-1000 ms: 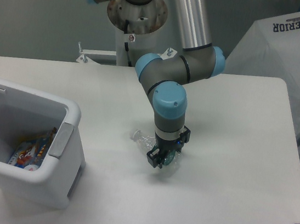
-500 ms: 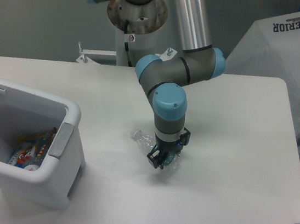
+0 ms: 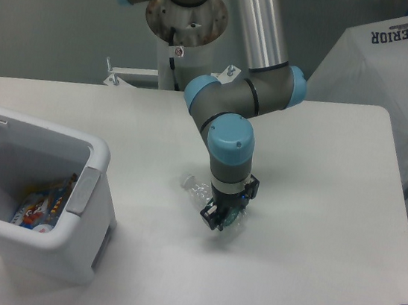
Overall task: Place the trash in the trash can
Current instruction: 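Close the gripper on the green-labelled bottle's label, then lift the green-labelled bottle and carry it over the trash bin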
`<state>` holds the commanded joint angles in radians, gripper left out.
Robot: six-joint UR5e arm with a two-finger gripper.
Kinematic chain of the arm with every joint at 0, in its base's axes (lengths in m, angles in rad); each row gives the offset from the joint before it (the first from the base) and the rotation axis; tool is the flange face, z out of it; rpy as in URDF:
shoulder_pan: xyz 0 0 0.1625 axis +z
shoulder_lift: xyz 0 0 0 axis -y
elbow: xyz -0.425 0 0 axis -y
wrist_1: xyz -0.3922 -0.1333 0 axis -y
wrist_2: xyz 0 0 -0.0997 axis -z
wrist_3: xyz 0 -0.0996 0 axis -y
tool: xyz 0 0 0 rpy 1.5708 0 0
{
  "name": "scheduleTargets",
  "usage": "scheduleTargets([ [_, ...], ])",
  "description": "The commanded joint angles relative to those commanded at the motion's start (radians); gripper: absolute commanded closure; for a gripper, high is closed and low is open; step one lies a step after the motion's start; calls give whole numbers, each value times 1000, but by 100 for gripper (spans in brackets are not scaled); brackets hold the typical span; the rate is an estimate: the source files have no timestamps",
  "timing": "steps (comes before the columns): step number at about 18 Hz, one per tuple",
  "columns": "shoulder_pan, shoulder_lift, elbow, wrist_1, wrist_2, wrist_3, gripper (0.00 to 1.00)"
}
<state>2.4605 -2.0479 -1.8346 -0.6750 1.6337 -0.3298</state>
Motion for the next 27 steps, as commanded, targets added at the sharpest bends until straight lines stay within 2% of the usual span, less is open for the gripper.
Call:
scheduleTargets([
  [5,0,-2,0,-2,2,3,34],
  [7,-2,0,0,-2,2,3,37],
  [17,0,5,20,-2,2,12,37],
  [21,0,28,102,0,0,15,37],
  [27,-2,40,303,6,-6,51,37],
])
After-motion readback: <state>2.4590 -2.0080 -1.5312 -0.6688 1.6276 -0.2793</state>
